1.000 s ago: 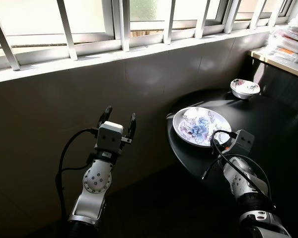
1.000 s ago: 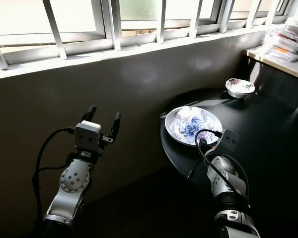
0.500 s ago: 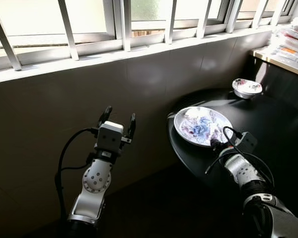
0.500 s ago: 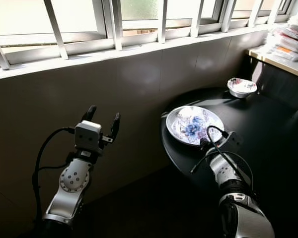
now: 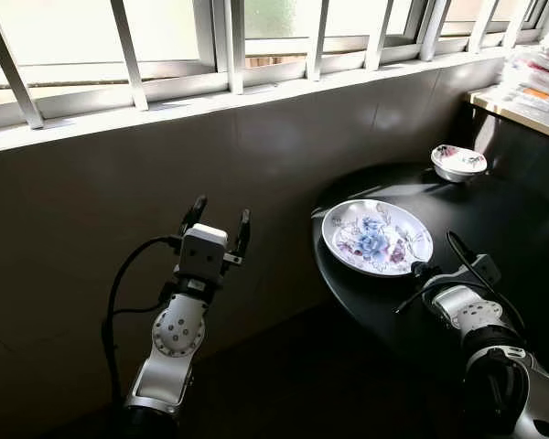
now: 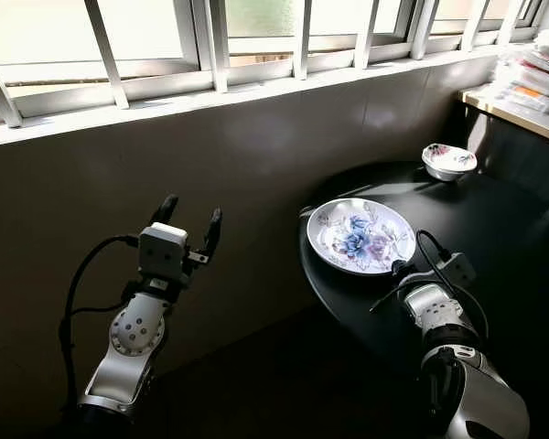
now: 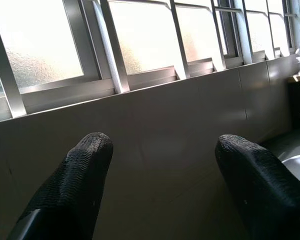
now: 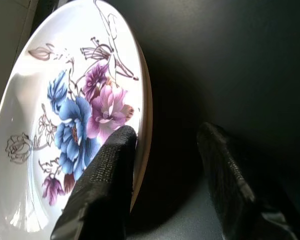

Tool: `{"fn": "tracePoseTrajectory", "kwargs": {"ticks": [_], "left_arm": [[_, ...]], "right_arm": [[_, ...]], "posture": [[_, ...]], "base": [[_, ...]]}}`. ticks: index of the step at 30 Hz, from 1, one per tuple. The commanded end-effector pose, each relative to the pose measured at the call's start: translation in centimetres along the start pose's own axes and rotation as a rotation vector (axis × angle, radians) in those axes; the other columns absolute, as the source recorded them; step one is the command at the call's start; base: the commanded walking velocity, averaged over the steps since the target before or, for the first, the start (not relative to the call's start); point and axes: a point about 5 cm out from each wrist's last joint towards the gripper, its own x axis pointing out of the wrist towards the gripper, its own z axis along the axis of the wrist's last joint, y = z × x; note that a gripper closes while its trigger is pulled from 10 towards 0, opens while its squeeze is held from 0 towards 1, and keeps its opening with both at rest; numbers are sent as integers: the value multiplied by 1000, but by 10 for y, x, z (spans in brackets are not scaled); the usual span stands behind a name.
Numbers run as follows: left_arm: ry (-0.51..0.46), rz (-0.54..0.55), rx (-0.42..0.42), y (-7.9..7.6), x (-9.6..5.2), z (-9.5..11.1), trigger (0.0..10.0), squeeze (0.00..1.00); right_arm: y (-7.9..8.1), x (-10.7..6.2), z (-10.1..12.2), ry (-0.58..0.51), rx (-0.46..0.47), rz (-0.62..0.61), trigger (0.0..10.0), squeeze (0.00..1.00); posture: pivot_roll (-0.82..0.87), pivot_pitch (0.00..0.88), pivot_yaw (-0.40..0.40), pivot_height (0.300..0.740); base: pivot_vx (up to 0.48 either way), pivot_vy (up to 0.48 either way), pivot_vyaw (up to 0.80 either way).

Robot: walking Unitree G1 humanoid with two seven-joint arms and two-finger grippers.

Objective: Kitchen organization

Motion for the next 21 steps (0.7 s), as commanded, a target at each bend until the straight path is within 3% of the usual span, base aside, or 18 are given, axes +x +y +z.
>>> {"fn": "tracePoseTrajectory", "kwargs": {"ticks": [1,8,9,11,12,21], "left_arm": [[7,-3,14,0,0,-1,10000,0],[13,-3,15,-1,-2,-3,10000,0],[14,-3,15,-1,-2,-2,10000,0],[14,-2,15,-1,-3,-2,10000,0],[15,-2,16,-1,-3,-3,10000,0],[16,-4,10,-3,-3,-3,10000,0]], "right_arm": [[2,0,5,-13,28,-16,0,0],[7,0,9,-46,46,-88,0,0],[9,0,9,-52,43,-115,2235,0],[10,-1,10,-58,39,-132,2235,0],[13,-1,10,-63,35,-143,10000,0],[19,-5,3,-68,11,-222,10000,0]], "posture": [[44,0,-30,740],[41,0,-31,740],[40,0,-31,740],[41,0,-31,740],[39,0,-32,740],[32,0,-33,740]], "base": [[0,0,0],[0,0,0],[0,0,0],[0,0,0],[0,0,0],[0,0,0]]}}
